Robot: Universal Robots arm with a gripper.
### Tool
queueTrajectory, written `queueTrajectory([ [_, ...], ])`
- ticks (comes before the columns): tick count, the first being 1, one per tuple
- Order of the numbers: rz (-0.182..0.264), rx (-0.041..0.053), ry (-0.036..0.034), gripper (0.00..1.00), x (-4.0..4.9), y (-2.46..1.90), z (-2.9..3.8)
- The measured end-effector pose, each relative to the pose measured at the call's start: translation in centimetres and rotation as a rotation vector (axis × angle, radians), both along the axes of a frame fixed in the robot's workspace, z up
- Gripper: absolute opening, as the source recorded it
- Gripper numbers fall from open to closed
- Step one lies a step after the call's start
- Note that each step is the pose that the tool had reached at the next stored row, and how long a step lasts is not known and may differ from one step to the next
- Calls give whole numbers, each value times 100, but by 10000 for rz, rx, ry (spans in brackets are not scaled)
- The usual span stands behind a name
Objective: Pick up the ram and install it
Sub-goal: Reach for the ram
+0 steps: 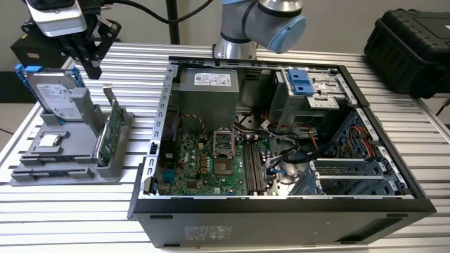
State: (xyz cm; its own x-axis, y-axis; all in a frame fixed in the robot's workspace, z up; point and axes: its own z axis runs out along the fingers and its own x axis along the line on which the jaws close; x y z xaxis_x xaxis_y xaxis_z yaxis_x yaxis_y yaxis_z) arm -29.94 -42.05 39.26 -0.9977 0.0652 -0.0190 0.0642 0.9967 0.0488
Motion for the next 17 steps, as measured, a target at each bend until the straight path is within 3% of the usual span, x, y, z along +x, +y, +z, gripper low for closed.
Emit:
queueTrajectory([
  [17,24,0,0,0,-301,-43,0],
])
